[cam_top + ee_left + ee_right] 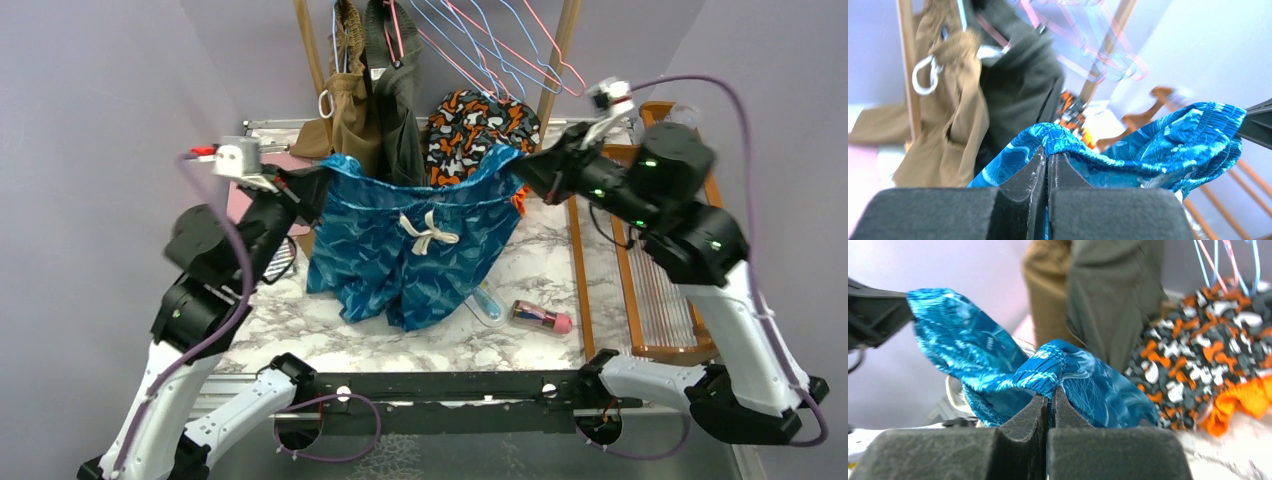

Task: Place the shorts on the hanger

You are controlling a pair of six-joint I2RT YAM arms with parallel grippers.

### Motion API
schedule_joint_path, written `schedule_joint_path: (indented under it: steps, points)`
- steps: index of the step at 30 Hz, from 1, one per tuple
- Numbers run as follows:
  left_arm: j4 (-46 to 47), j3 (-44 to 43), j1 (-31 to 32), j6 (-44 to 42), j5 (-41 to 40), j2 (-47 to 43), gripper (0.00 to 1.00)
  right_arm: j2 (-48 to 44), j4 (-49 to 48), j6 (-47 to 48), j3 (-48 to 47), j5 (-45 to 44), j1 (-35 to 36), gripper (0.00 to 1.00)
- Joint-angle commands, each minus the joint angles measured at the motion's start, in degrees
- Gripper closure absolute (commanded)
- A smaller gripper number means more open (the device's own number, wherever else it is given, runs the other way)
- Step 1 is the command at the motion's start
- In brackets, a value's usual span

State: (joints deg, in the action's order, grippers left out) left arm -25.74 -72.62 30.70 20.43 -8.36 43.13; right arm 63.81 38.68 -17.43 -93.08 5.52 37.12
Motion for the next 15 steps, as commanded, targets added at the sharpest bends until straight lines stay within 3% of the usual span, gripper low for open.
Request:
schedule_joint_path:
  steps: [1, 6, 9, 11, 15]
  points:
    - [7.6, -2.9, -0.2, -1.8, 7.6, -3.4, 1.00, -1.5, 6.6, -0.1, -7.8, 10.6, 0.2, 0.99]
    - [12.8, 3.6, -0.2, 1.1, 8.7, -6.7, 1.00, -3.4, 7.4, -1.5, -0.7, 5.0, 0.3, 0.99]
    - [12.6, 0.7, -0.2, 0.3, 8.9, -4.3, 1.00, -3.4, 6.4, -1.1, -0.1, 3.8, 0.2, 0.99]
    - [12.7, -5.3, -0.2, -0.8, 9.3, -0.2, 1.00, -1.5, 6.2, -0.1, -5.0, 4.8, 0.2, 0.99]
    - [12.7, -23.0, -0.2, -2.2, 14.1, 7.6, 1.00, 3.4, 8.0, 2.0, -24.4, 9.3, 0.7, 0.99]
